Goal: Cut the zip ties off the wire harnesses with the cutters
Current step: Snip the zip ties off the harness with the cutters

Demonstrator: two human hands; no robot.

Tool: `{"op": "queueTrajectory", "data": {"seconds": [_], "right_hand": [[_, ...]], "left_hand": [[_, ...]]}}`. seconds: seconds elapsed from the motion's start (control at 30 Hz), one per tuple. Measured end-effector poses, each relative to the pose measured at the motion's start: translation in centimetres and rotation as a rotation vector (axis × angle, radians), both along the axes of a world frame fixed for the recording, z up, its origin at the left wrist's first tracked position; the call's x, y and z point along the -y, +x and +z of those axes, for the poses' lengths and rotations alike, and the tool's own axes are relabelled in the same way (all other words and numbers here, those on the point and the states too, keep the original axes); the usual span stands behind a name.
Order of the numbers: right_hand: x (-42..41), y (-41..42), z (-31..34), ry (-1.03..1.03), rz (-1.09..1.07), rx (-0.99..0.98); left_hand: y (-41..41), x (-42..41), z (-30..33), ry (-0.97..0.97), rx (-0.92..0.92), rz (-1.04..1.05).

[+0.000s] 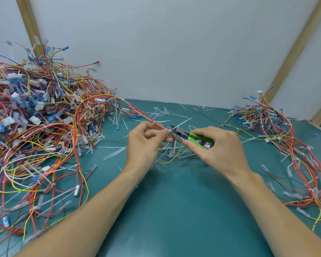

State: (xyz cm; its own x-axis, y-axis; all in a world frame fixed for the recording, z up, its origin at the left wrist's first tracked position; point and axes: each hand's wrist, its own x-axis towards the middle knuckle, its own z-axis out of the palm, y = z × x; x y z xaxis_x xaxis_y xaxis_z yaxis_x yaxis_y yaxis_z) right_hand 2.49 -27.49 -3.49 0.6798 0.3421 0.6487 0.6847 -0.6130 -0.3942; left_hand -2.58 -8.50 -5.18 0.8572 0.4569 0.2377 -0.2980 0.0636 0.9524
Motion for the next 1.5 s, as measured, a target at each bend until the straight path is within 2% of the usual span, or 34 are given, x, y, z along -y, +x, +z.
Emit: {"op": "queueTrajectory", "data": {"seconds": [0.5, 1.03, 1.17, 1.33, 1.5], "right_hand": [[0.2, 0.1, 0.0, -0.082, -0.02, 0.003], [0.0, 0.4, -0.4, -0.038, 0.055, -0.039], [-0.4, 0.1, -0.6, 0.157, 0.01, -0.089], [-0.4, 0.5, -0.4, 0.466, 0.002, -0.303], [-0.7, 0.3, -0.9, 0.444, 0.076, -0.48]], "left_hand": [[0.0, -0.1, -0.3, 0.046, 0.055, 0.036], [0.3, -0.2, -0.4, 0.003, 0.059, 0.022], [0.1, -0.3, -0.2, -0.041, 0.05, 0.022], [0.0, -0.7, 0.2, -0.151, -0.013, 0.03], [0.0, -1.0, 0.3, -0.249, -0.065, -0.019]]}}
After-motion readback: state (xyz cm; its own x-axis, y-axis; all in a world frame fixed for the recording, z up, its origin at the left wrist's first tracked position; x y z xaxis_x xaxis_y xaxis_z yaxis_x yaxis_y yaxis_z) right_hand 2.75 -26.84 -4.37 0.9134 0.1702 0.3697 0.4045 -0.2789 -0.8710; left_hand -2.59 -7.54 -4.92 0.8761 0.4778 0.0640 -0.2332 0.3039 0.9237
